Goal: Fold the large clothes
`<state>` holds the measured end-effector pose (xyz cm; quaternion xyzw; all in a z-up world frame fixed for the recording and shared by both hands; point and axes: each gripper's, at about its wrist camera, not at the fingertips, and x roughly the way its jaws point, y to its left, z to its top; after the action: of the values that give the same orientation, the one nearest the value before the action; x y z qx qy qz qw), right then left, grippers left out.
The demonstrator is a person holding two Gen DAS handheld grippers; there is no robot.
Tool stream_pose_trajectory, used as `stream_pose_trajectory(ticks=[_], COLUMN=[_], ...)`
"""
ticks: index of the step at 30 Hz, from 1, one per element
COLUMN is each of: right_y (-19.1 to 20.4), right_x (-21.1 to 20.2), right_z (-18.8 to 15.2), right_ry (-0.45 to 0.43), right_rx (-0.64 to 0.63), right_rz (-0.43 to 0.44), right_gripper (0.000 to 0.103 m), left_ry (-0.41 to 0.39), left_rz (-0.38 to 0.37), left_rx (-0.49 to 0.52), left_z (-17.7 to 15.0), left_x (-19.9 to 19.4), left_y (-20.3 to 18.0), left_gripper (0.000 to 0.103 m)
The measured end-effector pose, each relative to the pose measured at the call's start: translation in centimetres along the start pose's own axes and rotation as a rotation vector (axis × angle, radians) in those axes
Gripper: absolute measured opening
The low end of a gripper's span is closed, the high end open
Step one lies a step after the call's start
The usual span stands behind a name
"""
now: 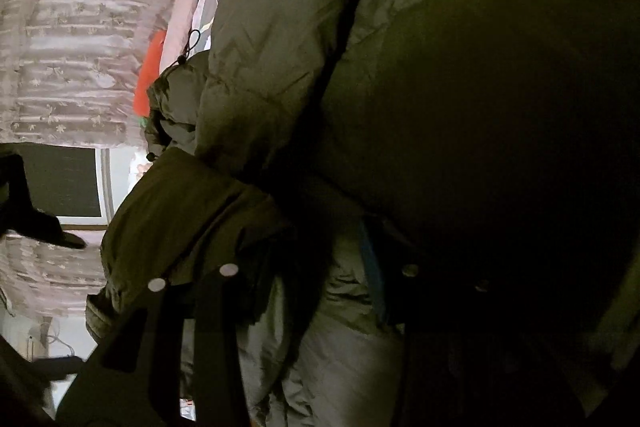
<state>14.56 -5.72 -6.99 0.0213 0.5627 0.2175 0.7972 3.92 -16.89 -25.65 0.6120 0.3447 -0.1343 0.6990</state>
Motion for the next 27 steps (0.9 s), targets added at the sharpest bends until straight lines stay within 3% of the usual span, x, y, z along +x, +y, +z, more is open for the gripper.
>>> stream_pose_trajectory(ticks=[1, 2, 3, 4, 6, 10, 14, 16, 17, 20, 23, 25, 27], right_y=[-0.2, -0.6, -1.4, -2.6, -5.2, -11.2, -19.2, -22.1, -23.6, -25.2, -26.0, -24.9, -24.2], right_x=[0.8, 1.4, 2.1, 2.3, 0.8, -3.8, -5.4, -4.7, -4.7, -5.6, -5.8, -4.3, -1.4], right_z=[-0.1, -0.1, -0.2, -0.3, 0.0, 0.1, -1.8, -2.9, -3.6, -4.5, -5.8, -6.1, -6.3], right_ry=[0.011, 0.034, 0.075, 0.095, 0.046, -0.086, -0.125, -0.073, -0.061, -0.083, -0.088, -0.035, 0.048], right_rx=[0.003, 0.015, 0.052, 0.095, 0.145, 0.236, 0.358, 0.405, 0.440, 0.493, 0.560, 0.562, 0.555], right_rz=[-0.052, -0.047, -0.015, 0.014, 0.012, -0.056, -0.183, -0.255, -0.272, -0.185, -0.041, -0.006, 0.026], right_gripper=[0.079, 0.059, 0.022, 0.016, 0.013, 0.013, 0.018, 0.076, 0.081, 0.082, 0.083, 0.083, 0.083], left_ry=[-0.001, -0.003, -0.005, -0.005, -0.011, -0.053, -0.078, -0.051, -0.030, 0.011, 0.060, 0.102, 0.180], left_rz=[-0.001, -0.004, -0.010, -0.019, -0.031, -0.084, -0.195, -0.240, -0.264, -0.366, -0.594, -0.677, -0.704], left_rx=[-0.003, -0.008, -0.011, -0.016, -0.019, -0.068, -0.310, -0.450, -0.527, -0.788, -1.076, -1.143, -1.150], left_z=[-0.1, -0.3, -0.4, -0.6, -1.1, -2.3, -4.8, -6.1, -6.8, -9.7, -12.9, -13.6, -13.6], left_x=[-0.2, -0.8, -0.9, -0.9, -1.4, -2.6, -3.4, -2.6, -2.0, 0.3, 3.6, 5.1, 6.8], left_y=[-0.1, -0.3, -0.3, -0.1, 0.0, 1.8, 7.7, 10.6, 12.0, 16.4, 18.7, 18.4, 17.3], left_gripper=[0.040, 0.041, 0.041, 0.041, 0.045, 0.059, 0.067, 0.069, 0.069, 0.070, 0.071, 0.071, 0.071])
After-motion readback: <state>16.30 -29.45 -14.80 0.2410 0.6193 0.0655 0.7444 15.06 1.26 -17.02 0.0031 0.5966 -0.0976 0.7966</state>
